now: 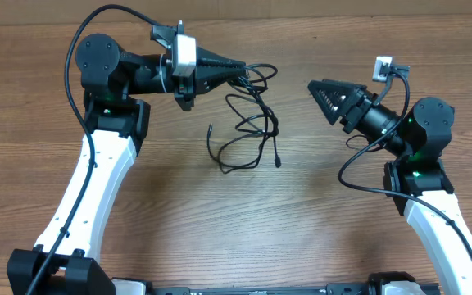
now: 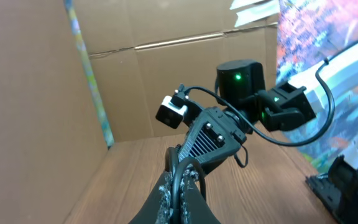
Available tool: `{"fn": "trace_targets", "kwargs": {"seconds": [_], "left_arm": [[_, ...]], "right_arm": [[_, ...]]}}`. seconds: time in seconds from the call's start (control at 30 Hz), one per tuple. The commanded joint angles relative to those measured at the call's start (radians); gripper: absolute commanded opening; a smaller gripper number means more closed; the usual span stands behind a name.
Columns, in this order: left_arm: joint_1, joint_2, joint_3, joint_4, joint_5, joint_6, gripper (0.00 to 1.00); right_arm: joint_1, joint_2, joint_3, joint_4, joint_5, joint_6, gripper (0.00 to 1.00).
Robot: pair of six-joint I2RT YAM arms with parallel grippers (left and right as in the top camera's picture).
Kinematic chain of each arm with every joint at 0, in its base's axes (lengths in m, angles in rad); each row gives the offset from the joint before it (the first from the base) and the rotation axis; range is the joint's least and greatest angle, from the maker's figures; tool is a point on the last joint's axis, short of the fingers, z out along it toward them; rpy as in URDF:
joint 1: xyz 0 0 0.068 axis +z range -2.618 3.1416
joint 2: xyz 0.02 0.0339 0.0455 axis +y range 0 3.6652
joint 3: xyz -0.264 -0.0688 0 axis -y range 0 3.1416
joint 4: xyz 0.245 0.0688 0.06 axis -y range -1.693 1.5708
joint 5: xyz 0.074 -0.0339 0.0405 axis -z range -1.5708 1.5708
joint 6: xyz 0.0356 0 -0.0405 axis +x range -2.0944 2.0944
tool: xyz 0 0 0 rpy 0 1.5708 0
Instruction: Untangle cables
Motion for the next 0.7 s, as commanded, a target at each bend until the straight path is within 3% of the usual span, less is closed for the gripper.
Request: {"fn": "trace_targets", "kwargs": {"seconds": [0.0, 0.13, 0.3, 0.67], "left_arm": [[0.002, -0.021, 0.011, 0.007, 0.027, 0.063, 0.04], [0.002, -0.021, 0.011, 0.007, -0.001, 0.062, 0.04], [0.001, -0.021, 0.011, 0.007, -0.001, 0.047, 0.04], [-0.015, -0.021, 0.011, 0.009, -0.076, -0.012, 0.04]], "right_arm": [[-0.002, -0.004, 0.016, 0.006, -0.078, -0.127, 0.72], [-0.002, -0.004, 0.016, 0.005, -0.216, -0.328, 0.72], [-0.002, -0.004, 0.016, 0.002, -0.339, -0.474, 0.71], [0.028, -0.004, 0.016, 0.007, -0.360, -0.504, 0.70]]}}
